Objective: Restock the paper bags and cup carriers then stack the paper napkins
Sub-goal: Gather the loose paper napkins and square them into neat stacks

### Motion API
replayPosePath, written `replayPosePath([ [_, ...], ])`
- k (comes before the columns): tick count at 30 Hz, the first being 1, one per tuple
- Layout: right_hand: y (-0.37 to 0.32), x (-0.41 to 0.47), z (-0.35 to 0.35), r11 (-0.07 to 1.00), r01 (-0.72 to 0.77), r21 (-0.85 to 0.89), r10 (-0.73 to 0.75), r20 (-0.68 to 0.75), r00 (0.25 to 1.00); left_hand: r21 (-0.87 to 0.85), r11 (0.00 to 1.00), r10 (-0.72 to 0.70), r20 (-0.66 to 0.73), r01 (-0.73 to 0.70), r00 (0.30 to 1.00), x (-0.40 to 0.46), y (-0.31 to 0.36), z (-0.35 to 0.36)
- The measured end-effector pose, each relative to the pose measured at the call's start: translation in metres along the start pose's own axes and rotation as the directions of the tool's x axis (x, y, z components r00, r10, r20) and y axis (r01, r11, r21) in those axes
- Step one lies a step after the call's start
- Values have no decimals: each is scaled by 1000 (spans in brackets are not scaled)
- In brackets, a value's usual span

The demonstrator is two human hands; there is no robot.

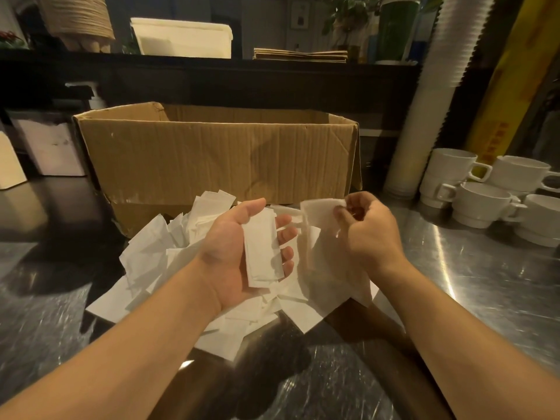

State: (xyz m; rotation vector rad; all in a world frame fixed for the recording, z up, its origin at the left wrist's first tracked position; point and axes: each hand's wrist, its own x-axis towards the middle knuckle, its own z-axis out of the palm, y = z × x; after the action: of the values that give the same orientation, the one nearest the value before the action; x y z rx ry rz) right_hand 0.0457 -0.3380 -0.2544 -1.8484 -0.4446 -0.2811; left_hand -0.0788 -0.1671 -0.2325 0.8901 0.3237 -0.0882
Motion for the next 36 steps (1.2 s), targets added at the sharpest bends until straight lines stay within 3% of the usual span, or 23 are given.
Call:
replayPosePath([
  [4,-13,-1,-10,982,77,172,-49,-158,986,-14,1000,26,27,-26,999,-1,0,2],
  [6,-22,-2,-15,929,37,369,13,-133,991,-35,999,41,51,-39,998,-1,0,2],
  [9,-34,-5,-22,745,-203,636,139,150,979,-55,997,51,95,-46,994,0,0,1],
  [12,-45,-14,-24,612,-412,675,74,470,880,-31,998,65,84,-62,994,2,0,-1],
  [15,-51,-27,-8,708,-448,546,103,547,831,19,999,28,118,-30,993,4,-3,-4],
  [18,-53,-33,9,822,-427,378,237,455,858,71,997,15,157,-26,987,3,-5,-2],
  [22,-55,-37,13,845,-450,289,323,393,861,131,989,43,211,-72,976,-2,-5,2],
  [26,-54,-36,11,854,-428,296,300,392,870,98,995,-18,276,-9,961,-2,-6,2],
  [29,-51,-24,3,910,-297,289,241,213,947,15,998,-57,215,55,975,0,-3,-1],
  [32,-38,-8,-9,986,-156,57,150,96,984,-107,993,-40,171,59,985,1,-1,-2],
  [36,-26,4,-17,933,-137,-334,241,292,925,-113,993,-13,108,25,994,2,0,-4],
])
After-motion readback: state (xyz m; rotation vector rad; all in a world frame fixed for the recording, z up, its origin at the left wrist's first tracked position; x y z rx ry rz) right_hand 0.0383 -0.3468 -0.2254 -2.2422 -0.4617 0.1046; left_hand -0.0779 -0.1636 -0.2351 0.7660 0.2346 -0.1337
